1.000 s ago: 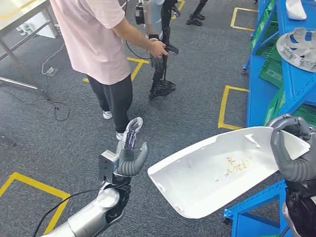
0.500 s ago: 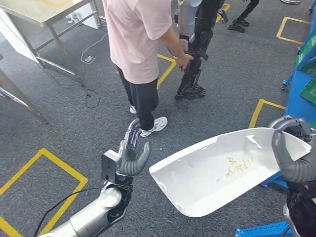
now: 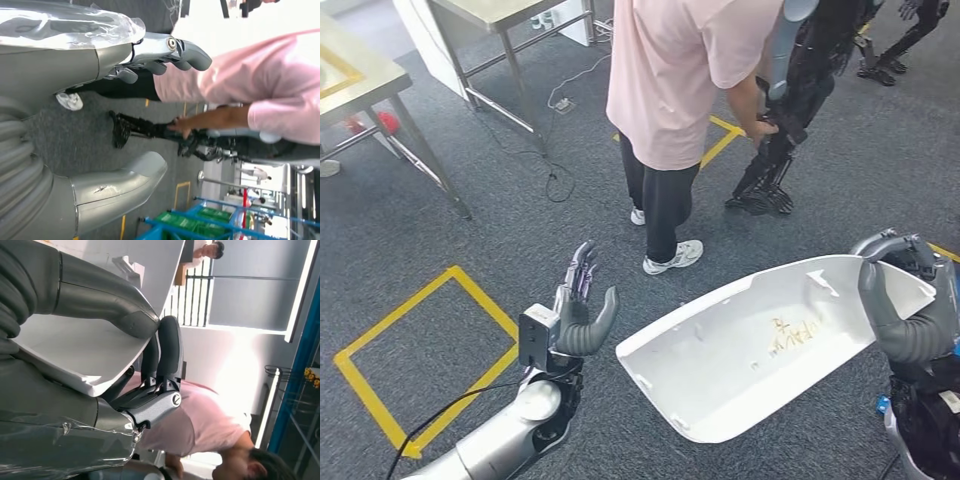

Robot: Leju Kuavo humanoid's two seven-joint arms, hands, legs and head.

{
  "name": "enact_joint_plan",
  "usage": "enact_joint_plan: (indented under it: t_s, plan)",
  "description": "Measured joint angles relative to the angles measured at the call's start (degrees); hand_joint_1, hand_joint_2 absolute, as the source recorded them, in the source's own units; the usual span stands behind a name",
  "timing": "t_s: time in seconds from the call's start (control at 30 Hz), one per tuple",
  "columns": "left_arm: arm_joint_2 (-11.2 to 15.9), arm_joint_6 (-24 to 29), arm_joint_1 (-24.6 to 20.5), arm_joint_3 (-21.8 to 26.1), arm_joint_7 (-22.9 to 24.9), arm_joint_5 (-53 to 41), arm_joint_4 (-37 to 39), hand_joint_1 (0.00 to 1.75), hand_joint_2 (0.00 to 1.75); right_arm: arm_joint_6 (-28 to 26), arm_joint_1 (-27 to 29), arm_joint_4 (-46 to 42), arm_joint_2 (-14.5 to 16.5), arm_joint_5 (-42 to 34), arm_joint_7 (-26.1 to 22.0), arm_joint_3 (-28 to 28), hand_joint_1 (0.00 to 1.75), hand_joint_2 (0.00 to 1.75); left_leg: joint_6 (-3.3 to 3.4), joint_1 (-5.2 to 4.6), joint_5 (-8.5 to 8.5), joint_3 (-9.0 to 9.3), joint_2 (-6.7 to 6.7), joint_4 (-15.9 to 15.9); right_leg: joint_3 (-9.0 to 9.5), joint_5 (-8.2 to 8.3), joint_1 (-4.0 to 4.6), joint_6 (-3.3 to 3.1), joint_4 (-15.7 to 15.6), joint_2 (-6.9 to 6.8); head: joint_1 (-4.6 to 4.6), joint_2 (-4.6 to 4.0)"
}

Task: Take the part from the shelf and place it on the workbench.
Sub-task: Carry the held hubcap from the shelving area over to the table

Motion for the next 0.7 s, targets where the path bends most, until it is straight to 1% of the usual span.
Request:
enact_joint_plan:
  t_s: [0.03,0.07,0.1,0.13,0.17,0.2,0.23,0.27,0.3,0.33,0.37,0.4,0.43,0.47,0.5,0.53,0.57,0.6,0.63,0.67,0.7]
  plan:
    - [0.0,0.0,0.0,0.0,0.0,0.0,0.0,0.00,1.75,0.0,0.0,0.0,0.0,0.0,0.0,0.0,1.75,1.75,0.36,0.12,0.00,0.14,-0.69,-0.1,-0.23,-0.80,-0.19,0.26,0.9,0.90,0.10,0.00]
    - [0.0,0.0,-0.1,0.0,0.0,-0.1,0.0,0.00,1.75,0.0,-0.1,0.0,0.0,0.0,0.0,0.0,1.75,1.75,0.71,0.31,0.05,0.29,-1.32,-0.2,-1.08,-2.14,-0.34,0.46,3.0,2.35,0.30,0.00]
    - [0.0,0.0,-0.2,0.0,0.0,-0.1,0.0,0.00,1.75,0.0,-0.1,0.0,0.0,0.0,0.0,0.0,1.75,1.75,0.96,0.41,0.04,0.41,-1.93,-0.2,-2.67,-3.92,-0.43,0.58,6.5,4.18,0.52,0.00]
    - [0.0,-0.1,-0.2,0.0,0.0,0.0,0.0,0.00,1.75,0.0,0.0,0.0,0.0,0.0,0.0,0.0,1.75,1.75,1.17,0.38,0.01,0.44,-2.60,-0.2,-4.80,-5.86,-0.39,0.61,11.0,5.66,0.76,0.00]
    - [-0.1,-0.3,-0.3,0.0,0.0,0.0,0.0,0.00,1.75,-0.1,0.1,0.1,0.0,0.0,0.0,0.0,1.75,1.75,1.27,0.33,-0.02,0.48,-3.34,-0.2,-7.02,-7.30,-0.35,0.64,15.2,6.34,0.88,0.00]
    - [-0.1,-0.4,-0.3,0.0,0.1,0.1,0.0,0.00,1.75,-0.1,0.3,0.1,0.0,0.0,0.0,0.0,1.75,1.75,1.31,0.28,-0.05,0.53,-4.15,-0.2,-8.67,-7.78,-0.30,0.63,18.0,6.65,0.93,0.00]
    - [-0.1,-0.5,-0.3,0.0,0.1,0.1,0.0,0.00,1.75,-0.1,0.4,0.1,0.0,0.0,0.0,0.0,1.75,1.75,1.32,0.24,-0.07,0.62,-5.00,-0.2,-9.35,-7.10,-0.29,0.55,18.6,6.78,0.95,0.00]
    - [-0.1,-0.6,-0.3,0.0,0.1,0.2,0.0,0.00,1.75,-0.1,0.4,0.2,0.0,0.0,0.0,0.0,1.75,1.75,1.29,0.23,-0.11,0.75,-5.83,-0.1,-8.84,-5.27,-0.31,0.40,16.6,6.93,0.96,0.00]
    - [-0.2,-0.6,-0.4,0.0,0.1,0.2,0.0,0.00,1.75,-0.1,0.5,0.2,0.0,0.0,0.0,0.0,1.75,1.75,1.22,0.25,-0.16,0.89,-6.67,-0.1,-7.40,-2.71,-0.34,0.21,12.7,7.50,1.01,0.00]
    - [-0.2,-0.6,-0.5,0.0,0.1,0.2,0.0,0.00,1.75,-0.1,0.5,0.2,0.0,0.0,0.1,0.0,1.75,1.75,1.10,0.28,-0.23,0.98,-7.42,0.0,-5.68,-0.54,-0.45,-0.02,8.4,8.84,1.04,0.00]
    - [-0.2,-0.6,-0.6,0.0,0.2,0.2,0.0,0.00,1.75,-0.1,0.5,0.2,0.0,0.0,0.1,0.0,1.75,1.75,0.91,0.27,-0.27,0.91,-8.22,0.1,-4.06,0.91,-0.58,-0.17,4.6,10.20,1.04,0.00]
    - [-0.2,-0.6,-0.7,0.0,0.2,0.2,0.0,0.00,1.75,-0.1,0.5,0.2,0.0,0.0,0.1,0.0,1.75,1.75,0.62,0.34,-0.22,0.72,-8.92,0.2,-2.95,1.59,-0.64,-0.29,2.3,11.33,1.04,0.00]
    - [-0.2,-0.6,-0.8,0.0,0.2,0.2,0.0,0.00,1.75,-0.1,0.6,0.2,0.0,0.0,0.2,0.0,1.75,1.75,0.26,0.46,-0.09,0.47,-9.61,0.2,-2.42,1.52,-0.63,-0.40,1.3,11.87,1.04,0.00]
    - [-0.2,-0.6,-0.8,0.0,0.2,0.2,0.0,0.00,1.75,-0.1,0.6,0.2,0.0,0.0,0.2,0.0,1.75,1.75,-0.16,0.54,0.12,0.24,-10.37,0.1,-2.12,1.50,-0.56,-0.54,1.0,11.46,1.02,0.00]
    - [-0.1,-0.6,-0.8,0.0,0.2,0.2,0.0,0.00,1.75,-0.1,0.6,0.2,0.0,0.0,0.2,0.0,1.75,1.75,-0.51,0.65,0.23,0.10,-10.84,0.0,-1.93,1.65,-0.67,-0.82,0.8,10.74,1.02,0.00]
    - [-0.1,-0.6,-0.8,0.0,0.2,0.2,0.0,0.00,1.75,-0.1,0.6,0.2,0.0,0.0,0.2,0.0,1.75,1.75,-0.78,0.51,-0.05,-0.13,-10.24,0.4,-1.69,1.83,-0.77,-1.14,0.5,9.99,0.94,0.00]
    - [-0.1,-0.6,-0.9,0.0,0.2,0.2,0.0,0.00,1.75,-0.1,0.6,0.2,0.1,0.0,0.2,0.0,1.75,1.75,-1.03,0.32,-0.97,-0.87,-8.79,1.8,-1.47,2.01,-0.89,-1.47,0.1,9.15,0.64,0.00]
    - [0.0,-0.6,-1.0,0.0,0.2,0.2,0.0,0.00,1.75,-0.1,0.6,0.2,0.1,0.0,0.2,0.0,1.75,1.75,-1.23,0.21,-2.50,-2.22,-6.80,4.6,-1.31,2.12,-0.96,-1.74,-0.1,8.28,0.36,0.00]
    - [0.0,-0.6,-1.1,0.0,0.2,0.2,0.0,0.00,1.75,-0.1,0.7,0.2,0.1,0.0,0.2,-0.1,1.75,1.75,-1.46,0.14,-4.41,-4.17,-4.71,8.5,-1.29,2.12,-0.78,-1.90,-0.2,7.44,0.10,0.00]
    - [0.0,-0.6,-1.1,0.0,0.3,0.2,0.0,0.00,1.75,-0.1,0.7,0.2,0.1,0.0,0.2,-0.1,1.75,1.75,-1.66,0.26,-6.16,-6.37,-3.50,12.8,-1.33,2.08,-0.66,-2.02,-0.2,6.55,-0.10,0.00]
    - [0.0,-0.6,-1.0,0.0,0.3,0.2,0.0,0.00,1.75,-0.1,0.8,0.3,0.1,0.0,0.2,-0.1,1.75,1.75,-1.80,0.39,-7.14,-8.05,-2.92,16.0,-1.35,2.03,-0.57,-2.06,-0.2,5.71,-0.11,0.00]
